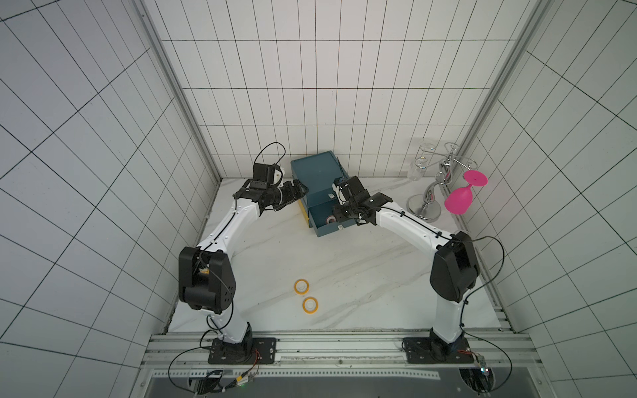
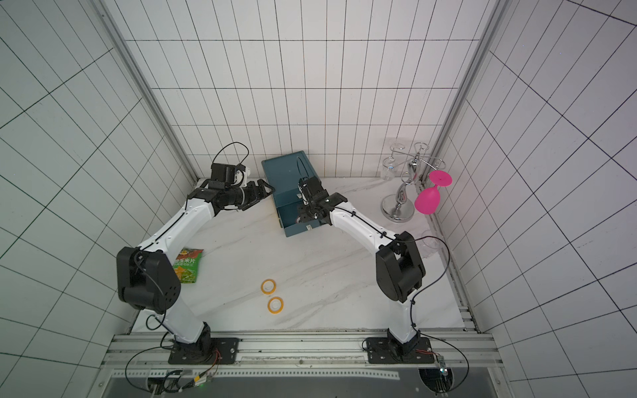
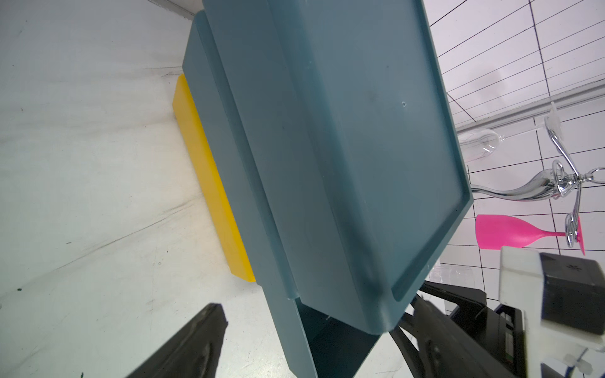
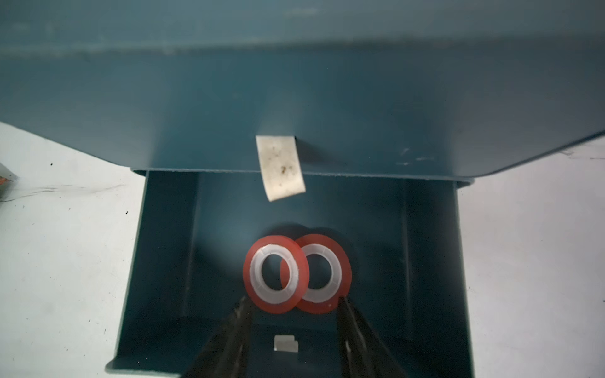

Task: Place the transparent tape into the drawer according to color
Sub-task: Place the tape in the drawer.

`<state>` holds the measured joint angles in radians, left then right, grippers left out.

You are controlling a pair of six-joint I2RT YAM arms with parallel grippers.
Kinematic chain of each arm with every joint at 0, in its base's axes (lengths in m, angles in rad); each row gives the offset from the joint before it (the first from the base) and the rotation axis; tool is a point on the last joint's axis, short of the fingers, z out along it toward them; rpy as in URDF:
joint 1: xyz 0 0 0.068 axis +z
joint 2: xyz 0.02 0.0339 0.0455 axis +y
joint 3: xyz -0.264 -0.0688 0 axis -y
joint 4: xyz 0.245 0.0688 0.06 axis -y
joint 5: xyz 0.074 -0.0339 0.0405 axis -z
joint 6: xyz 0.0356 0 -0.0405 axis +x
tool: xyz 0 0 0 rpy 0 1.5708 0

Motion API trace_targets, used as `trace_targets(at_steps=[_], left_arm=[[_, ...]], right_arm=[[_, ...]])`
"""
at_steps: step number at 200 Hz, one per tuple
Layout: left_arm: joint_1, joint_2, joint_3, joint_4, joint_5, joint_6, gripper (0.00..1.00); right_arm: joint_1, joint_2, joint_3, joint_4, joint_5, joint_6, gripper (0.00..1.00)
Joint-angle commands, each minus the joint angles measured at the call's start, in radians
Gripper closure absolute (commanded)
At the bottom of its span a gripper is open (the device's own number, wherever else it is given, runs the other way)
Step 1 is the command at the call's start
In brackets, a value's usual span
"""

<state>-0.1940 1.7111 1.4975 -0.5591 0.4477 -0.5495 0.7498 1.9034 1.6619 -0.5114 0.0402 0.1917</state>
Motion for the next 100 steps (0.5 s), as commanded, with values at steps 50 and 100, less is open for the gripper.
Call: trace_targets(at_steps=[50,100], left_arm=[[-0.040,0.088,0.126,-0.022,-0.092,0.031,0.12],[-0.049,0.141,0.163,-0.038,-0.120,0.036,0.30]], right_arm=[[-0.007,-0.262,-0.295,0.158,-0.106,0.072,0.24],[-0.015,-0.345,-0.499,0.295,-0.181,0.117,0.14]])
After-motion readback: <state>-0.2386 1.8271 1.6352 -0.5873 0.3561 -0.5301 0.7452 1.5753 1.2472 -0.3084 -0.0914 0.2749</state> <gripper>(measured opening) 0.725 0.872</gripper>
